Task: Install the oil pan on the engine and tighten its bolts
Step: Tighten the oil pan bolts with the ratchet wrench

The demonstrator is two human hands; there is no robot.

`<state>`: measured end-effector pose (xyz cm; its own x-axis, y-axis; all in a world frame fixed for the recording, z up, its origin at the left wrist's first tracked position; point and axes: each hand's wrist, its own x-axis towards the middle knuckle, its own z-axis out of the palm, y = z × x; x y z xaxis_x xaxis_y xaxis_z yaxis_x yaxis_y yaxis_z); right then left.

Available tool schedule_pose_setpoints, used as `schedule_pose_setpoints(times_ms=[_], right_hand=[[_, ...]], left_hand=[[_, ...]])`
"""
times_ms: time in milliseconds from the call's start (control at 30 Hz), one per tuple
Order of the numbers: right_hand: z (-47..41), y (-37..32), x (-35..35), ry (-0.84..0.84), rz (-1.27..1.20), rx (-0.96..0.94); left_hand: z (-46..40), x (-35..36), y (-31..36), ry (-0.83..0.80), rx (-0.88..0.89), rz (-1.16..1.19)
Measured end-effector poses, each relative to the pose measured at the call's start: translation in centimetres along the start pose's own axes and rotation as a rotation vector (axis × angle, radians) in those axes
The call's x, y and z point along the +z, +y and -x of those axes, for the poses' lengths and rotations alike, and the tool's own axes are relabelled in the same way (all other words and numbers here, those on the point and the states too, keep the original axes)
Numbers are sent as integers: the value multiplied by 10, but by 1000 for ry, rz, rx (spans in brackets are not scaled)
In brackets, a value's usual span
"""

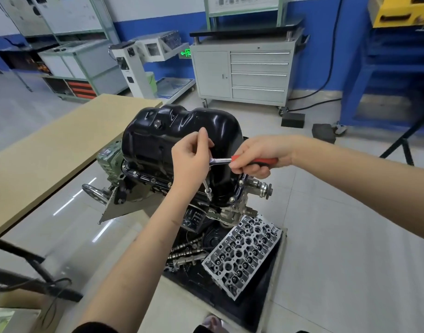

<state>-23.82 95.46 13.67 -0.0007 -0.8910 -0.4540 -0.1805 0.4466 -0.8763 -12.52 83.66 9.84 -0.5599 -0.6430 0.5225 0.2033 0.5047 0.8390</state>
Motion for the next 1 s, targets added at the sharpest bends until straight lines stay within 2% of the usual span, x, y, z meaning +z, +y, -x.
schedule_pose_setpoints(times_ms=[200,467,733,833,900,1000], right_hand=[[3,7,15,179,-88,-49],[10,13,40,310,-151,-79],[11,11,34,228,21,-109],[10,13,32,203,32,-103],[9,12,29,206,41,-96],[9,9,26,243,67,-92]], left_hand=[[-2,-2,-3,-12,50,44],[0,-3,-5,-11,34,128],[8,-11,-2,-20,-31,97],[32,-22,-22,41,-208,132],[52,-26,-42,-20,-323,33],[69,-27,-64,-216,-347,-227]])
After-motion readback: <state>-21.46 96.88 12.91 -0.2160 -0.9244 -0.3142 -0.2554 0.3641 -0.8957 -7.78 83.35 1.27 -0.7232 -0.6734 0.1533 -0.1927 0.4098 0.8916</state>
